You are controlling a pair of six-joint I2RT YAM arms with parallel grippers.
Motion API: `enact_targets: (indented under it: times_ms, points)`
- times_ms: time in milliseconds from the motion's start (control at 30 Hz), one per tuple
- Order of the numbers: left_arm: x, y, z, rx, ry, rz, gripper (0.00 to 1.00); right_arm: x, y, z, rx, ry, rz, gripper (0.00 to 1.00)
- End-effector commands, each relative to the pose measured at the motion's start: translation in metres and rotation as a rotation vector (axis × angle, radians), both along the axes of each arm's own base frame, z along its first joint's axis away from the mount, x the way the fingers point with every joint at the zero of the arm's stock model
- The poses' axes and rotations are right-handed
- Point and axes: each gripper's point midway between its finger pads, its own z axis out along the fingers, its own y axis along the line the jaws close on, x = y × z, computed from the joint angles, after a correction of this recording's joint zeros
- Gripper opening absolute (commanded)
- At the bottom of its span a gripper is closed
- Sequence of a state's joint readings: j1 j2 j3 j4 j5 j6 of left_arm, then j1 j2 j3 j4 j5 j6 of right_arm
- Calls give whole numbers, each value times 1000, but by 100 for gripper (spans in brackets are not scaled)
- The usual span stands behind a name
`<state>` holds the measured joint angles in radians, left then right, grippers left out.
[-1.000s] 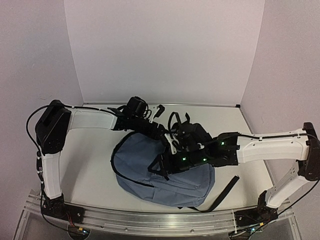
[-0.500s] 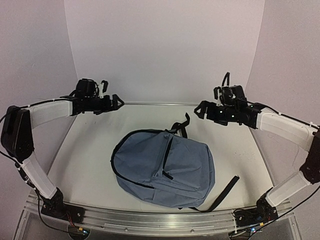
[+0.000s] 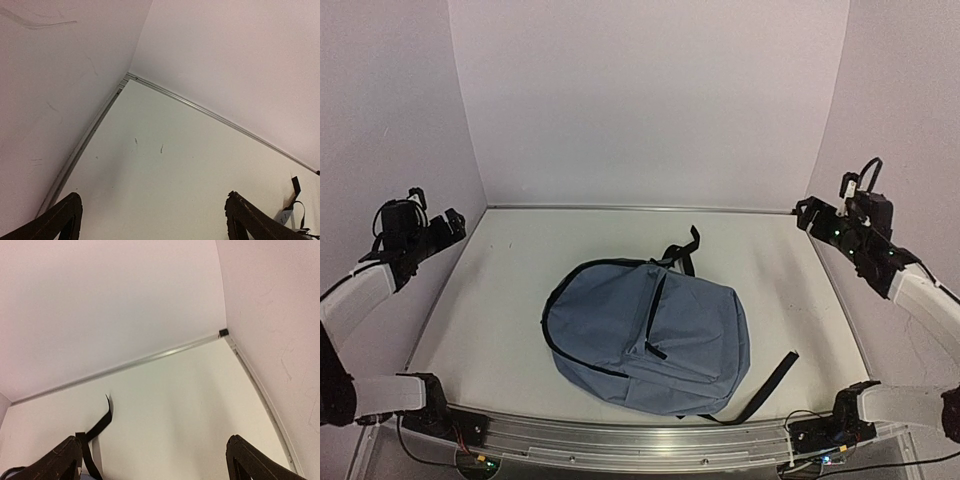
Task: Pack the student bag
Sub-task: Reset both arms
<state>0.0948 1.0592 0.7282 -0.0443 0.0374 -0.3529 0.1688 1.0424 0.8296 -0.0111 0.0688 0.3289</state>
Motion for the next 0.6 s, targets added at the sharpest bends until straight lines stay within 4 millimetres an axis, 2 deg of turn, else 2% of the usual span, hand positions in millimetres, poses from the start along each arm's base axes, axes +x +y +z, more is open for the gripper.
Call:
enact_targets:
  times_ms: [0, 233, 367, 567]
  points:
    - [-24, 26, 13, 141, -147, 141, 100, -11, -21, 20, -58, -206, -100, 98]
    - [-53, 32, -19, 173, -150, 185, 100, -31, -30, -25, -88, -249, -131, 98]
    - [-58, 30, -22, 172, -148, 172, 100, -33, -28, -31, -82, -251, -120, 98]
    - [-60, 32, -25, 184, -136, 182, 100, -33, -28, -29, -89, -262, -116, 98]
